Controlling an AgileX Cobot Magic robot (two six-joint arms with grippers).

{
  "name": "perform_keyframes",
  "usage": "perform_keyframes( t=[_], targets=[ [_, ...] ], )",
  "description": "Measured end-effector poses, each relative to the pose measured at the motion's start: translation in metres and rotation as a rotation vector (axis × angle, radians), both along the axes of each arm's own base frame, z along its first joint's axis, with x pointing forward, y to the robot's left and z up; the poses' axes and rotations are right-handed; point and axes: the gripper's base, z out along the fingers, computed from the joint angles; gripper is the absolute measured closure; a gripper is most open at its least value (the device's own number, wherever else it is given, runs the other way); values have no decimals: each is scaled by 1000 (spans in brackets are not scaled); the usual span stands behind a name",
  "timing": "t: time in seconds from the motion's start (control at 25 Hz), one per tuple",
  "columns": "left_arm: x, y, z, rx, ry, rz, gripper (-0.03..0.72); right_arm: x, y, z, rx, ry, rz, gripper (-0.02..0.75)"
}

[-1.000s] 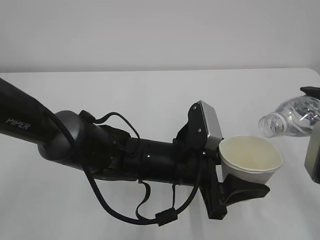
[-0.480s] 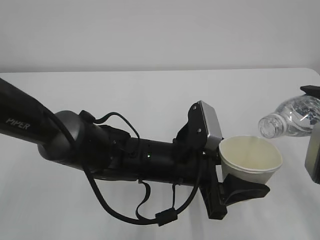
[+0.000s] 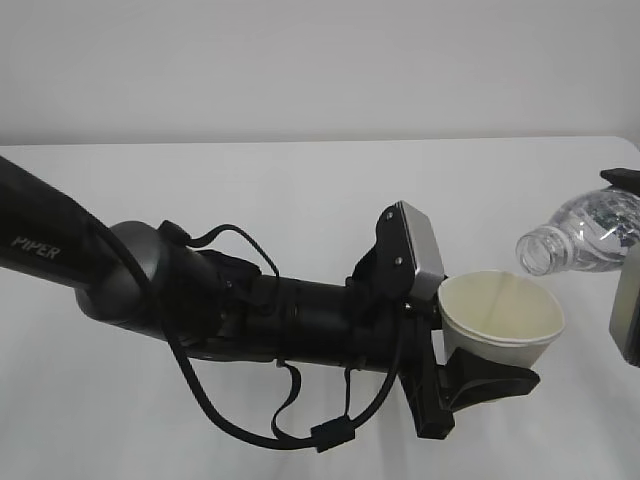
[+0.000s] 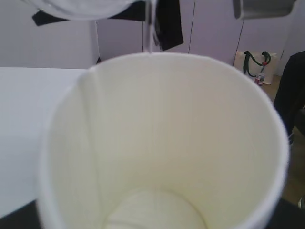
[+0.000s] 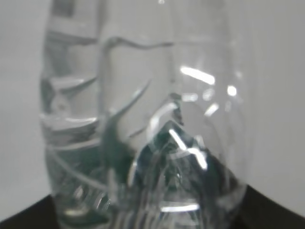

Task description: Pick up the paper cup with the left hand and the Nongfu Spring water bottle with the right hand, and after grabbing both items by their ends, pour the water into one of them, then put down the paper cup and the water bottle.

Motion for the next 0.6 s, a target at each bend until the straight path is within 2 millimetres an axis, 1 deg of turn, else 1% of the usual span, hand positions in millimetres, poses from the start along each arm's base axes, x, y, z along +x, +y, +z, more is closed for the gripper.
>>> perform_keyframes(
  t=[0.6],
  targets=[
    [0, 0, 0, 0, 0, 0, 225, 0, 0, 0, 0, -4, 1, 337]
  ],
)
